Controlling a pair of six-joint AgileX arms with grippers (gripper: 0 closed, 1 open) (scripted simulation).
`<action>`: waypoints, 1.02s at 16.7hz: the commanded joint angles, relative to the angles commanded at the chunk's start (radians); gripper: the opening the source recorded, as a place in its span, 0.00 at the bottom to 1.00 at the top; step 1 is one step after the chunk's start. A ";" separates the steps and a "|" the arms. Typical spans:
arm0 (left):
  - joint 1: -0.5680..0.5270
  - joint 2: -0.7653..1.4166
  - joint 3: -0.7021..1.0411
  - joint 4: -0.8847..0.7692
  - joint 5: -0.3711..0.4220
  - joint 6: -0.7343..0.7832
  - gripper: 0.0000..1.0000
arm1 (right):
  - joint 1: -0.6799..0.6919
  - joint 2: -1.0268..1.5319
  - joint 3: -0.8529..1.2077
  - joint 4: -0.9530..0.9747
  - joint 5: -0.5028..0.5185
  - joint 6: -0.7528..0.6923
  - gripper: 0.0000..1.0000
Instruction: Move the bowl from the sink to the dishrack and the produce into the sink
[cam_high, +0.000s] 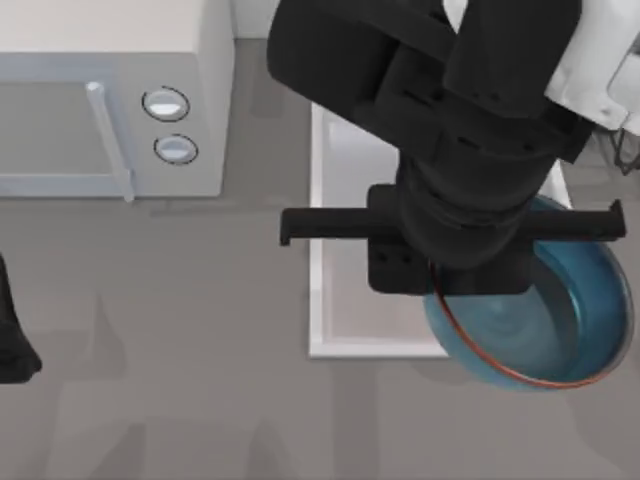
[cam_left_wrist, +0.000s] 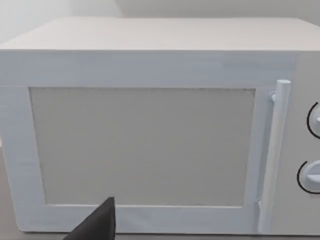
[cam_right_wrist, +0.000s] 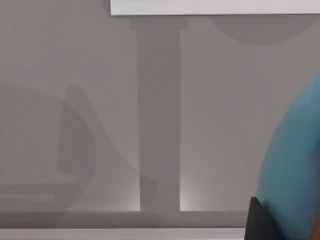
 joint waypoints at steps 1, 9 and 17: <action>0.000 0.000 0.000 0.000 0.000 0.000 1.00 | 0.002 -0.002 -0.002 -0.002 0.000 0.001 0.00; 0.000 0.000 0.000 0.000 0.000 0.000 1.00 | -0.080 -0.045 -0.043 0.102 -0.058 -0.061 0.00; 0.000 0.000 0.000 0.000 0.000 0.000 1.00 | -0.568 -0.300 -0.287 0.718 -0.315 -0.416 0.00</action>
